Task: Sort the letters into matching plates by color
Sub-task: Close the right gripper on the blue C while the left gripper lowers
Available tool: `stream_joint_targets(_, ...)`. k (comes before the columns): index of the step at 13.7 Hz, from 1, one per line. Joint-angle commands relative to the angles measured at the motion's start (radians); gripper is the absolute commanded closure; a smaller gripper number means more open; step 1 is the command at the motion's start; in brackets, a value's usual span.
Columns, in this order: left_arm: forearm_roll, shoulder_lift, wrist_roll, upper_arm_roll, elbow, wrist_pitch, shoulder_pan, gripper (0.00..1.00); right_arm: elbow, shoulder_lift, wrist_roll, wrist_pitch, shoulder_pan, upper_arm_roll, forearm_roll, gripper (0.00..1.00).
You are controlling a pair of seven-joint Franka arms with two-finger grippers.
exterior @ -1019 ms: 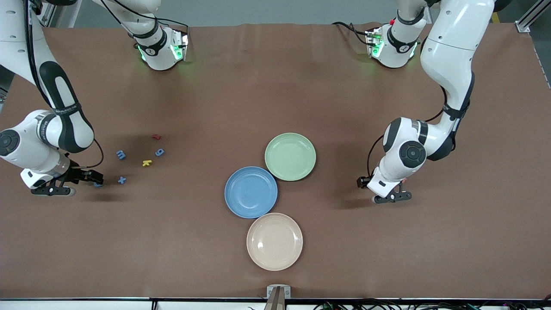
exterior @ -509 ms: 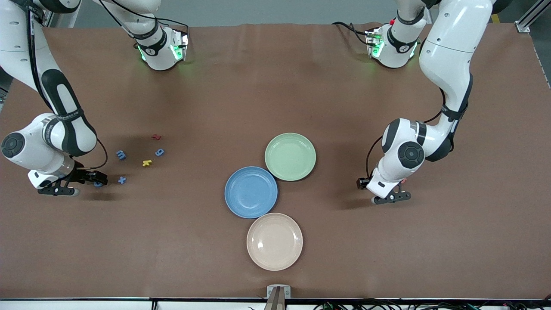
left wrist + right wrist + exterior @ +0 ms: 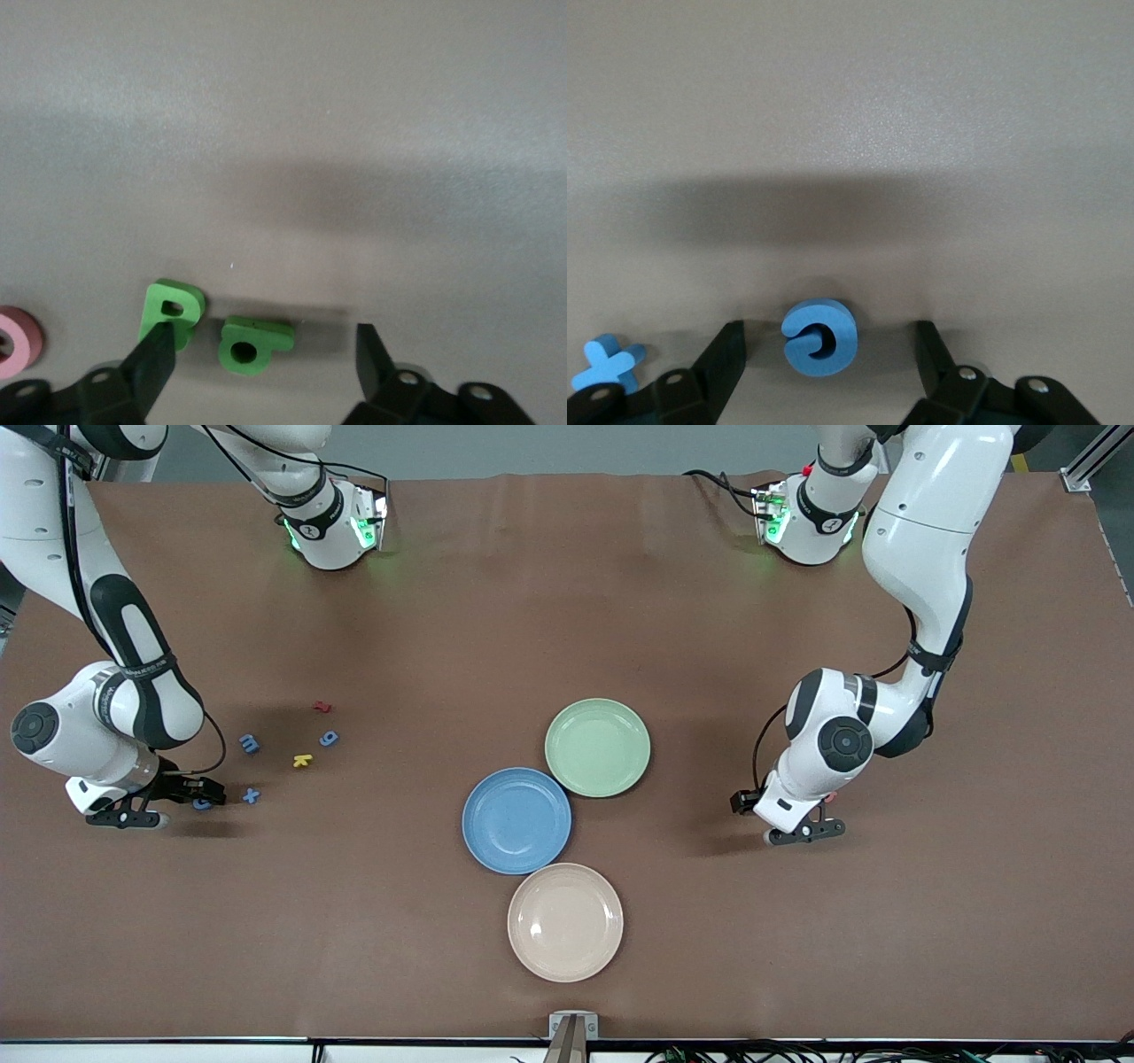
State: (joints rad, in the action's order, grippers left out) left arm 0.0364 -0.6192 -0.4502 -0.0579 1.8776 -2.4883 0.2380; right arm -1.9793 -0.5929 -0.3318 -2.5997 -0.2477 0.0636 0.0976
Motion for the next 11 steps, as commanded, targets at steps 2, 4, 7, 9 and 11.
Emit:
stream_joint_targets(2, 0.016, 0.012, -0.039, 0.003, -0.005, 0.035, 0.018, 0.06, 0.01, -0.01, -0.074, -0.01, -0.015, -0.011, 0.028, 0.37)
stream_joint_targets(4, 0.016, 0.01, -0.067, -0.003, -0.005, 0.035, 0.026, 0.06, 0.011, -0.011, -0.075, -0.01, -0.015, -0.011, 0.03, 0.53)
stream_joint_targets(7, 0.016, 0.003, -0.068, -0.003, -0.006, 0.034, 0.026, 0.06, 0.01, -0.011, -0.075, -0.01, -0.021, -0.011, 0.03, 0.86)
stream_joint_targets(9, 0.017, 0.001, -0.067, -0.002, -0.006, 0.025, 0.021, 0.09, 0.01, -0.011, -0.075, -0.01, -0.025, -0.011, 0.036, 0.99)
stream_joint_targets(11, 0.017, -0.002, -0.061, -0.002, -0.011, 0.022, 0.017, 0.12, 0.011, -0.011, -0.075, -0.008, -0.025, -0.011, 0.043, 1.0)
